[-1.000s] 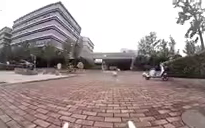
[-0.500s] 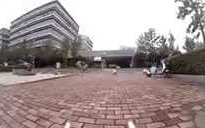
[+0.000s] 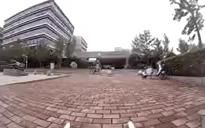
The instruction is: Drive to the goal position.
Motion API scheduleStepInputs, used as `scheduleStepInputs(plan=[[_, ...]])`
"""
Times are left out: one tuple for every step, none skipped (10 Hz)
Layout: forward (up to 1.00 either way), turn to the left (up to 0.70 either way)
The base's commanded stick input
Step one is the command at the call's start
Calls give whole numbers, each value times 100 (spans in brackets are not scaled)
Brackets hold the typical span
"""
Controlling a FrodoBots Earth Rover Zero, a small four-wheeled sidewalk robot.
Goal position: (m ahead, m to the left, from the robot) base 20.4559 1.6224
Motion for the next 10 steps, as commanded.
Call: scheduleStepInputs(plan=[[45,0],[45,0],[45,0],[45,0],[45,0],[45,0],[45,0],[45,0],[45,0],[45,0]])
